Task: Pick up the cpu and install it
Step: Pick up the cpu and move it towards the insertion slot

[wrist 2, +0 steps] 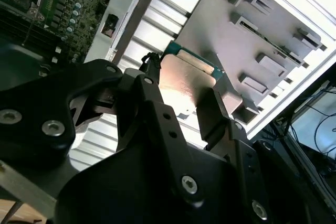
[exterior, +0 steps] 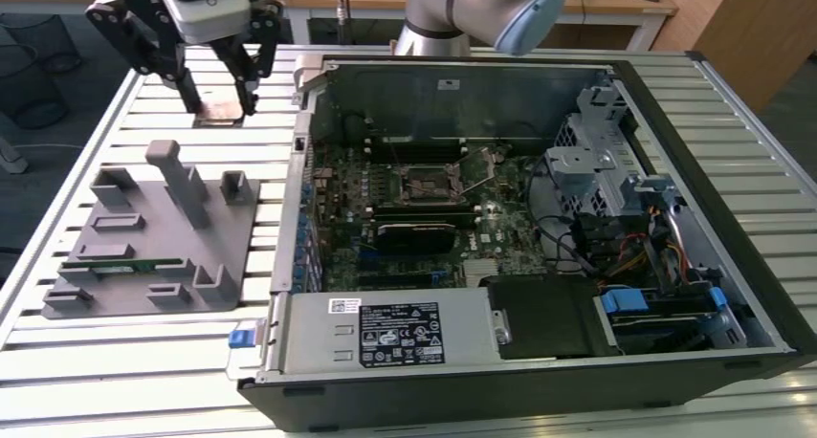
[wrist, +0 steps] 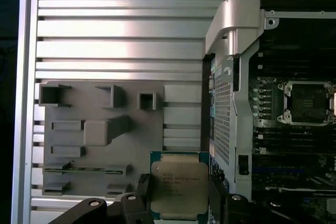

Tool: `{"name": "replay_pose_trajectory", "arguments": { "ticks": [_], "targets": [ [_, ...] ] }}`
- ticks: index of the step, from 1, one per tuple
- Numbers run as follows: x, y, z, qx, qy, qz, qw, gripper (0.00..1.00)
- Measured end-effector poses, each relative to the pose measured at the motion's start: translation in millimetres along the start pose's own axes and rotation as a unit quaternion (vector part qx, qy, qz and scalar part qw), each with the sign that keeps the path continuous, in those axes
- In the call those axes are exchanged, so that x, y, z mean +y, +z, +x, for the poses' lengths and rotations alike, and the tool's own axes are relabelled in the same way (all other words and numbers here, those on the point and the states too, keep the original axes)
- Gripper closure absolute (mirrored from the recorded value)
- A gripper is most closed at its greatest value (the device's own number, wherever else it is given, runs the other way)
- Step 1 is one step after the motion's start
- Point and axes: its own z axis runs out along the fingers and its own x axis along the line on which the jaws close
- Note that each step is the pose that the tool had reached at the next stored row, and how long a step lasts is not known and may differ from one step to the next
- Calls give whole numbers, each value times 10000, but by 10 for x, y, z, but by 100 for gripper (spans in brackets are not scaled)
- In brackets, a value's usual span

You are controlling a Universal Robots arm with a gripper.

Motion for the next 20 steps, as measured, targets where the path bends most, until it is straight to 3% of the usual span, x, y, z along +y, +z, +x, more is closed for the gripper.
{"name": "replay_pose_trajectory", "arguments": {
  "ticks": [10,20],
  "targets": [
    [0,-8,-239,2,0,0,10000,47],
    [-2,-19,-670,6,1,0,10000,47]
  ]
}}
